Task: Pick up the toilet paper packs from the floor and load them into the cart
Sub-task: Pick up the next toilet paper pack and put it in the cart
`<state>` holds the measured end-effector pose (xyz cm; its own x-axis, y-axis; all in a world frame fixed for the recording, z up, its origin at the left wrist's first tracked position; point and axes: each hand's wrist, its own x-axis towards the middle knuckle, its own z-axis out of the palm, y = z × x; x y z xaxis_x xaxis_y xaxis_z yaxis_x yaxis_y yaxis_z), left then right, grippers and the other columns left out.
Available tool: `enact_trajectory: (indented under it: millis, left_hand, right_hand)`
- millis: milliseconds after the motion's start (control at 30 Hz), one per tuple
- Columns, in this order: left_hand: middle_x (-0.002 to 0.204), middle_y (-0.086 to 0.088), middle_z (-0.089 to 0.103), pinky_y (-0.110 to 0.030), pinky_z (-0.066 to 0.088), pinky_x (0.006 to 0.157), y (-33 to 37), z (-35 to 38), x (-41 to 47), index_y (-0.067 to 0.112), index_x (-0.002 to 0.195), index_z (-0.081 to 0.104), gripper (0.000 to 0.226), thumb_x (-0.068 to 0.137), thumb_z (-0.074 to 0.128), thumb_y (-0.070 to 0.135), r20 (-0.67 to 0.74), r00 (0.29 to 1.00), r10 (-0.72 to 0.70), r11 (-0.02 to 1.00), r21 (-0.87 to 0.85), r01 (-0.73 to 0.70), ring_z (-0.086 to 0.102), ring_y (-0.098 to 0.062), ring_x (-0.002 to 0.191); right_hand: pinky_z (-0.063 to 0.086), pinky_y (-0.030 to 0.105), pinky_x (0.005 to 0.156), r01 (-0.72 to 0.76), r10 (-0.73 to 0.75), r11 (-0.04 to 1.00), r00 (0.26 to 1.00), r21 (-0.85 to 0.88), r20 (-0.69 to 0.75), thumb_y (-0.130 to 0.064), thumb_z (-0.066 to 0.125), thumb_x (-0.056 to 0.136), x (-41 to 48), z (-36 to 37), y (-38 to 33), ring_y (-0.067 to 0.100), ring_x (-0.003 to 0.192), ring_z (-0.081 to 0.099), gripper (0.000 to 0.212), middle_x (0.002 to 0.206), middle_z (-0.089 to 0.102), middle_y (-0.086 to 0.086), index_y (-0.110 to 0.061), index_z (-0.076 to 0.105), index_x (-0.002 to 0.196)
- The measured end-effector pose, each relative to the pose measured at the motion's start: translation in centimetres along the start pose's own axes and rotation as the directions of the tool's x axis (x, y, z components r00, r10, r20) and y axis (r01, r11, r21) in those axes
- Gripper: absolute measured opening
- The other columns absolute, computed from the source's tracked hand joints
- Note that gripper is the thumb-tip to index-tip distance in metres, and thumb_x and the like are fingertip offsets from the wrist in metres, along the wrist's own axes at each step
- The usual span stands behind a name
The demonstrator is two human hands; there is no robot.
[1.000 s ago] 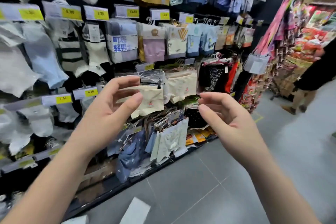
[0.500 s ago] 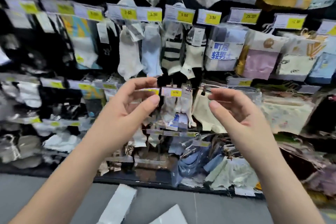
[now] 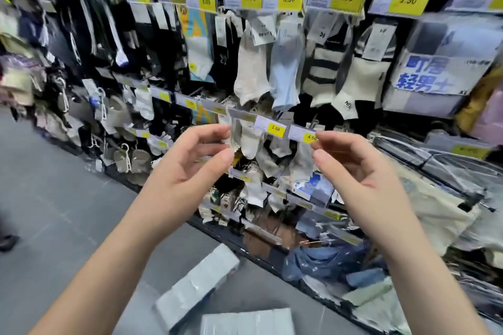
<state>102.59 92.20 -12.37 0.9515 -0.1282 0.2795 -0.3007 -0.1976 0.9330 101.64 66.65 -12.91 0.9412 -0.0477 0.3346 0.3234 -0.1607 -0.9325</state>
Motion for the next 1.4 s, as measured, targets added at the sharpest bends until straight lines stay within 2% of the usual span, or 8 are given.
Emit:
enact_trajectory:
  millis: [233, 433, 667, 833, 933, 1100, 1233, 1400]
  left_hand:
    - [0.130, 0.011, 0.067, -0.020, 0.051, 0.096, -3.4, 0.9, -3.3, 0.025, 0.128, 0.062, 0.038, 0.091, 0.064, 0.034, -0.113, 0.987, -0.117, 0.992, 0.035, 0.121, 0.064, -0.009, 0.123]
    - [0.130, 0.010, 0.068, -0.034, 0.051, 0.102, -10.2, 0.5, -5.7, 0.029, 0.126, 0.063, 0.047, 0.084, 0.065, 0.051, -0.182, 0.948, -0.262, 0.960, 0.047, 0.275, 0.063, -0.011, 0.124]
    - [0.124, 0.012, 0.069, -0.027, 0.057, 0.094, -26.3, 2.5, -9.6, 0.032, 0.121, 0.064, 0.033, 0.090, 0.071, 0.041, -0.211, 0.843, -0.495, 0.863, -0.002, 0.506, 0.066, -0.007, 0.116]
    - [0.122, 0.010, 0.069, -0.008, 0.049, 0.080, -38.2, 5.6, -13.3, 0.027, 0.123, 0.063, 0.044, 0.082, 0.065, 0.044, -0.206, 0.761, -0.615, 0.780, -0.015, 0.626, 0.067, 0.001, 0.106]
    - [0.126, 0.013, 0.067, -0.006, 0.047, 0.078, -45.1, 6.9, -15.8, 0.028, 0.123, 0.062, 0.038, 0.087, 0.067, 0.042, -0.212, 0.715, -0.666, 0.732, -0.005, 0.681, 0.065, 0.003, 0.108]
    - [0.123, 0.019, 0.068, -0.015, 0.049, 0.081, -55.9, 8.6, -20.4, 0.040, 0.120, 0.061, 0.036, 0.088, 0.074, 0.051, -0.205, 0.634, -0.745, 0.635, 0.071, 0.769, 0.064, 0.001, 0.115]
    - [0.124, 0.020, 0.065, -0.008, 0.048, 0.074, -62.5, 9.9, -23.0, 0.043, 0.124, 0.059, 0.042, 0.086, 0.074, 0.054, -0.214, 0.586, -0.782, 0.569, 0.141, 0.810, 0.066, -0.003, 0.109]
    - [0.128, 0.019, 0.061, -0.011, 0.045, 0.083, -69.3, 10.9, -25.1, 0.038, 0.130, 0.057, 0.045, 0.089, 0.073, 0.045, -0.198, 0.589, -0.783, 0.559, 0.193, 0.807, 0.062, -0.004, 0.118]
  right_hand:
    - [0.052, 0.018, 0.096, -0.115, 0.104, 0.989, 0.987, 0.093, 0.123, -0.038, 0.070, 0.082, -0.6, 0.6, 5.2, 0.006, 0.109, 0.070, 0.033, 0.112, 0.075, -0.012, -0.028, 0.071, 0.113]
    - [0.050, 0.013, 0.090, -0.257, 0.228, 0.957, 0.953, 0.134, 0.198, -0.034, 0.070, 0.080, -2.1, 3.8, 13.3, 0.007, 0.106, 0.070, 0.036, 0.110, 0.076, -0.012, -0.023, 0.069, 0.114]
    - [0.051, 0.014, 0.092, -0.434, 0.418, 0.900, 0.882, 0.032, 0.218, -0.047, 0.070, 0.075, -6.6, 6.4, 28.7, 0.006, 0.102, 0.069, 0.038, 0.110, 0.075, -0.010, -0.030, 0.070, 0.109]
    - [0.051, 0.010, 0.087, -0.578, 0.577, 0.815, 0.797, -0.055, 0.177, -0.033, 0.072, 0.083, -12.3, 7.1, 40.4, 0.006, 0.102, 0.070, 0.028, 0.108, 0.076, -0.008, -0.026, 0.071, 0.110]
    - [0.050, 0.007, 0.081, -0.664, 0.668, 0.743, 0.729, -0.086, 0.148, -0.019, 0.073, 0.087, -16.0, 8.0, 47.0, 0.008, 0.101, 0.071, 0.024, 0.104, 0.076, -0.008, -0.021, 0.071, 0.111]
    - [0.051, 0.025, 0.092, -0.738, 0.759, 0.650, 0.643, -0.182, 0.103, -0.028, 0.076, 0.087, -20.5, 8.7, 56.7, 0.002, 0.101, 0.070, 0.023, 0.106, 0.075, -0.014, -0.031, 0.071, 0.110]
    - [0.046, 0.020, 0.085, -0.769, 0.794, 0.602, 0.604, -0.215, 0.060, -0.031, 0.076, 0.088, -22.8, 9.3, 62.9, -0.002, 0.098, 0.069, 0.022, 0.105, 0.074, -0.017, -0.034, 0.070, 0.109]
    - [0.048, 0.021, 0.083, -0.788, 0.823, 0.559, 0.565, -0.258, 0.057, -0.029, 0.077, 0.089, -25.3, 9.9, 69.2, 0.000, 0.099, 0.070, 0.023, 0.106, 0.074, -0.015, -0.033, 0.070, 0.110]
